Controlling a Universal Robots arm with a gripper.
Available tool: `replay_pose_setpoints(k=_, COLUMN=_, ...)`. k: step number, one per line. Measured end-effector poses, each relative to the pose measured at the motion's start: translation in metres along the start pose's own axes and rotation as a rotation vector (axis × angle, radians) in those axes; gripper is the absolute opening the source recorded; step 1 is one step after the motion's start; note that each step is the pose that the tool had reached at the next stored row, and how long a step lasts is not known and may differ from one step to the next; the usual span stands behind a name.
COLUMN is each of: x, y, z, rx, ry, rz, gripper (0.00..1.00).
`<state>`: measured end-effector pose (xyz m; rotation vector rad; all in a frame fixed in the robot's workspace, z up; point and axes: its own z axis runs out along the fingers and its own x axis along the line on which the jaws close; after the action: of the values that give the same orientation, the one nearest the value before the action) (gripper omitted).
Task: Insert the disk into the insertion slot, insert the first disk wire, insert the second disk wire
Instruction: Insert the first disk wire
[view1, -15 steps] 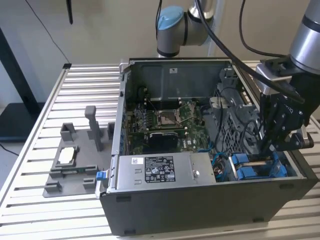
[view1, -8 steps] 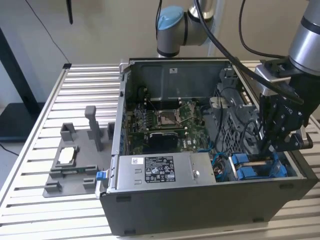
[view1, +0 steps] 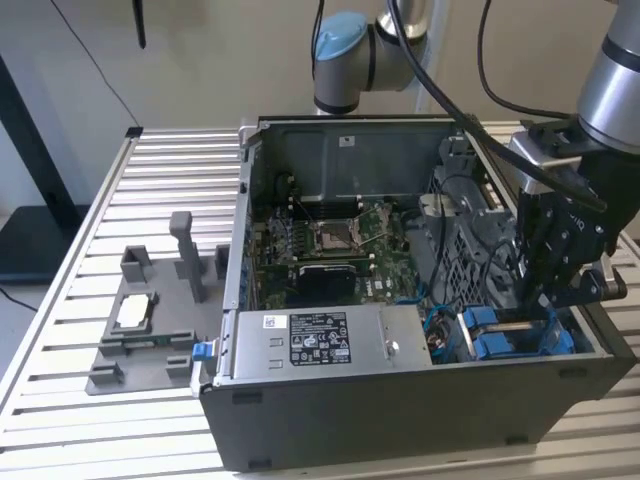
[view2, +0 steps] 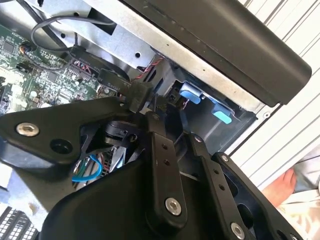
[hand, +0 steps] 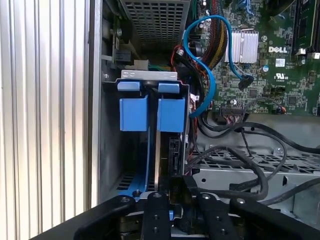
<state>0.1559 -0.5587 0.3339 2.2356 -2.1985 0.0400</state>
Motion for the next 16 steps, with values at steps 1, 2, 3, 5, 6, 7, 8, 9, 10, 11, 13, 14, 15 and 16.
replay_pose_setpoints(k=1, x=0.0, y=0.0, z=-0.0017, rx=0.0, ry=-0.0003, rz=0.0, gripper=0.27)
replay_pose_setpoints(k=2, x=0.0001, y=0.0, z=-0.0041, rx=0.0, ry=-0.0004, rz=0.0, gripper=0.27)
replay_pose_setpoints(k=3, x=0.0001, y=-0.0001, z=-0.0067, rx=0.0, ry=-0.0001, rz=0.0, gripper=0.27)
replay_pose_setpoints(k=5, x=0.0002, y=-0.0001, z=-0.011, rx=0.0, ry=-0.0002, rz=0.0, gripper=0.27)
replay_pose_setpoints(k=6, x=0.0003, y=-0.0002, z=-0.013, rx=0.0, ry=0.0001, rz=0.0, gripper=0.27)
replay_pose_setpoints(k=7, x=0.0003, y=-0.0002, z=-0.0144, rx=0.0, ry=0.0001, rz=0.0, gripper=0.27)
replay_pose_setpoints(k=8, x=0.0004, y=-0.0002, z=-0.0156, rx=0.0, ry=0.0007, rz=0.0, gripper=0.27)
replay_pose_setpoints(k=9, x=0.0004, y=-0.0002, z=-0.017, rx=0.0, ry=0.0007, rz=0.0, gripper=0.27)
replay_pose_setpoints(k=10, x=0.0004, y=-0.0002, z=-0.0187, rx=0.0, ry=0.0007, rz=0.0, gripper=0.27)
replay_pose_setpoints(k=11, x=0.0005, y=-0.0003, z=-0.021, rx=0.0, ry=0.0006, rz=0.0, gripper=0.27)
replay_pose_setpoints(k=13, x=0.0006, y=-0.0004, z=-0.0267, rx=0.0, ry=0.0007, rz=0.001, gripper=0.27)
replay_pose_setpoints(k=14, x=0.0007, y=-0.0004, z=-0.0297, rx=-0.0001, ry=0.0007, rz=0.001, gripper=0.27)
replay_pose_setpoints(k=15, x=0.0007, y=-0.0004, z=-0.0327, rx=-0.0001, ry=0.0005, rz=0.001, gripper=0.27)
replay_pose_setpoints(k=16, x=0.0008, y=-0.0005, z=-0.036, rx=-0.0001, ry=0.0007, rz=0.002, gripper=0.27)
